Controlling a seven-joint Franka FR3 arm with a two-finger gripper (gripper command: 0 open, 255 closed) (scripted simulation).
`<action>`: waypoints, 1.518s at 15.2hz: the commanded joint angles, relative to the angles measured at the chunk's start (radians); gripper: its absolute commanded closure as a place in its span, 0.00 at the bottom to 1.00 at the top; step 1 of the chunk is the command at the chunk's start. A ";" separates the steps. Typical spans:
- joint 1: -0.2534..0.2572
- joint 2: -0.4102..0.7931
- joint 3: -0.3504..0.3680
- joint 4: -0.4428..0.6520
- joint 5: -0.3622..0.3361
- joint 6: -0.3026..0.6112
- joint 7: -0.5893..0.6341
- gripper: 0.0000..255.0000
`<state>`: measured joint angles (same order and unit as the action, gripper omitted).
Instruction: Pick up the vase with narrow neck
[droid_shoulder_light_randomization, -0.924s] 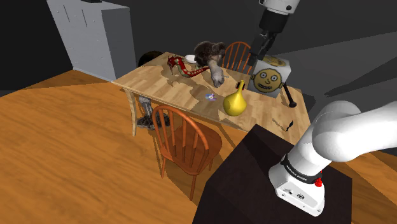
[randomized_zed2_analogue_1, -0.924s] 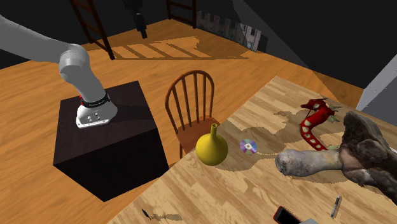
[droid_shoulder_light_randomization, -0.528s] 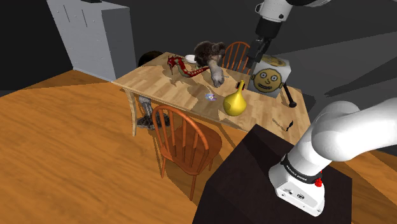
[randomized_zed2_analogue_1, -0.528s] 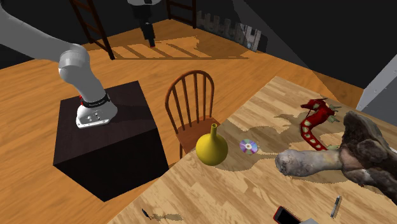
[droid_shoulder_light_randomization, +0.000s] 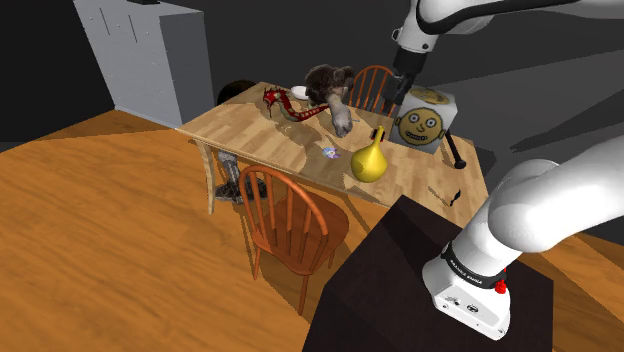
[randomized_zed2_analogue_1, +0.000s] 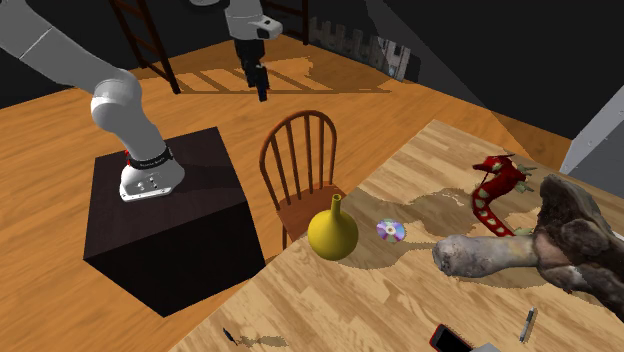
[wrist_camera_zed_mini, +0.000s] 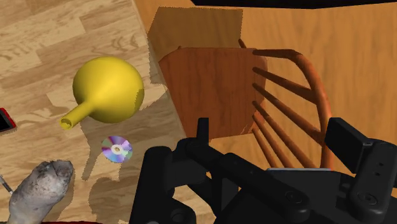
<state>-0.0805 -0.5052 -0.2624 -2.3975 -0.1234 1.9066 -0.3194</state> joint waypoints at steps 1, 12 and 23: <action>-0.008 0.059 -0.037 0.018 -0.008 0.036 -0.045 0.00; -0.036 0.460 -0.198 0.214 0.073 0.196 -0.299 0.00; -0.172 0.915 -0.217 0.564 0.269 0.223 -0.550 0.00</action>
<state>-0.2349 0.3656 -0.4831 -1.8723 0.1281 2.1304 -0.8487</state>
